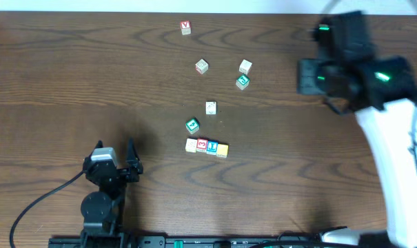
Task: Lift 5 blocks
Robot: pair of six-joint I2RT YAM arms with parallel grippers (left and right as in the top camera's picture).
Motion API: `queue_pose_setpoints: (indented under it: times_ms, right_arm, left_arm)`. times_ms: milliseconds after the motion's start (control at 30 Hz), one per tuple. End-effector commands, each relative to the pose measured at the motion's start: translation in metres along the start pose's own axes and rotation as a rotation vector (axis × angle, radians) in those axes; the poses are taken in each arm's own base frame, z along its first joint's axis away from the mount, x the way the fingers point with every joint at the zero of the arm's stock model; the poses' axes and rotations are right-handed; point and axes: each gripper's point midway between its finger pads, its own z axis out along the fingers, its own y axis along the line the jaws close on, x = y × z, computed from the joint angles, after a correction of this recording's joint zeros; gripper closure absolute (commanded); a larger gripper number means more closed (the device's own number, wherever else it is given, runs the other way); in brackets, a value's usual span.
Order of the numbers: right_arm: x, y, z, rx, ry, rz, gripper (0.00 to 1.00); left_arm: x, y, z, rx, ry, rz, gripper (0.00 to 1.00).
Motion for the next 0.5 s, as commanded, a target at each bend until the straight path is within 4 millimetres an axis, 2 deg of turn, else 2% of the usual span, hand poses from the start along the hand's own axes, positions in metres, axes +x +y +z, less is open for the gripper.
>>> queue_pose_setpoints:
  times_ms: [0,100,200,300,333,400,467]
  right_arm:
    - [-0.001,-0.011,-0.020,-0.033,-0.032,0.007,0.39]
    - [0.010,-0.022,-0.020,-0.013,0.006,0.030,0.40]
    - [0.024,-0.021,-0.006,-0.024,0.064,0.029,0.43]
    - [0.039,-0.017,0.011,-0.041,0.115,0.029,0.45]
    - [0.046,-0.018,0.023,-0.040,0.138,0.029,0.46]
    - [0.055,-0.016,0.037,-0.046,0.160,0.030,0.46]
    - [0.067,-0.010,0.055,-0.086,0.187,0.018,0.45]
  left_arm:
    - [-0.030,-0.011,0.001,0.042,0.011,0.007,0.24]
    - [-0.050,-0.023,0.015,0.083,0.091,0.009,0.24]
    - [-0.065,-0.047,0.040,0.180,0.256,0.002,0.24]
    - [-0.063,-0.066,0.054,0.259,0.449,-0.021,0.24]
    - [-0.056,-0.073,0.058,0.287,0.567,-0.042,0.24]
    - [-0.050,-0.085,0.059,0.348,0.661,-0.074,0.24]
    - [-0.051,-0.109,0.058,0.500,0.697,-0.102,0.24]
